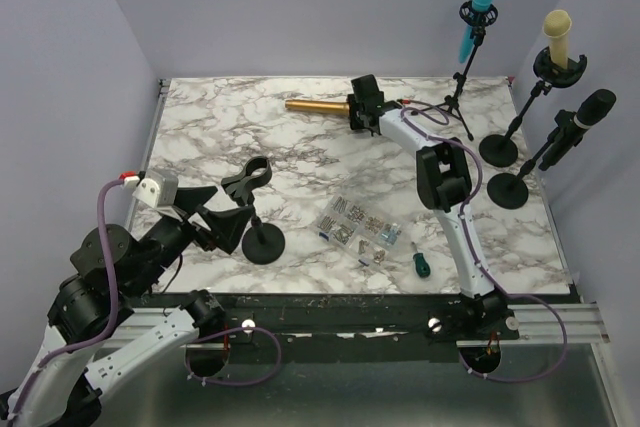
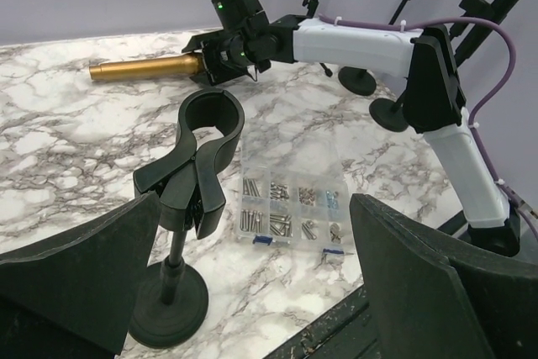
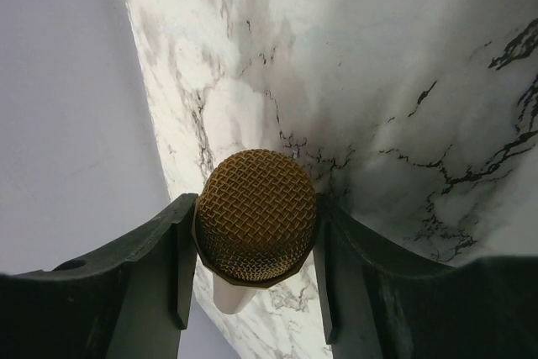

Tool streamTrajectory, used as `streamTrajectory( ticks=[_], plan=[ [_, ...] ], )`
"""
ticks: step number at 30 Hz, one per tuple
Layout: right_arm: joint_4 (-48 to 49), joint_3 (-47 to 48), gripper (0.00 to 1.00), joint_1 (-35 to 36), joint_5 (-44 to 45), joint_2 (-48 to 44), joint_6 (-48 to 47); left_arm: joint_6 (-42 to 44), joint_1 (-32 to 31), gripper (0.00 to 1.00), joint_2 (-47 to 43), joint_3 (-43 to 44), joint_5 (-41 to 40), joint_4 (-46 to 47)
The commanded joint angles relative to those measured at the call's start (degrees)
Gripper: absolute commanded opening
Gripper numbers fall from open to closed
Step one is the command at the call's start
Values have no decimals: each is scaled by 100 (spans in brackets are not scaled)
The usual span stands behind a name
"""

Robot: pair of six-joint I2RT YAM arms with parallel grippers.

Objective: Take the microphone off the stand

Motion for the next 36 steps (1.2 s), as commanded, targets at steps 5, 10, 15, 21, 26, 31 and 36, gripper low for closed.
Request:
streamTrajectory(
  ticks=[5,10,15,21,26,31,36],
  plan=[
    [-326,-168,37,-22,-214,46,-43,-240,-23,98,-219,111,-48,-217],
    [-450,-55,44,-18,-160,142,-350,-350,-22,98,-321,233,-6,-329],
    [-556,20,51,-15,-134,242,-670,-550,-20,98,-548,238,7,-324],
    [-588,-16,56,-19,-140,292,-861,-646,-20,98,-725,248,-127,-379],
    [-634,40,60,-15,-181,369,-916,-629,-24,99,-796,308,-217,-448],
    [-542,-82,63,-15,-157,354,-1009,-611,-22,98,-823,380,-305,-535],
    [-449,-139,67,-15,-229,354,-1101,-646,-17,98,-834,409,-301,-545]
  ],
)
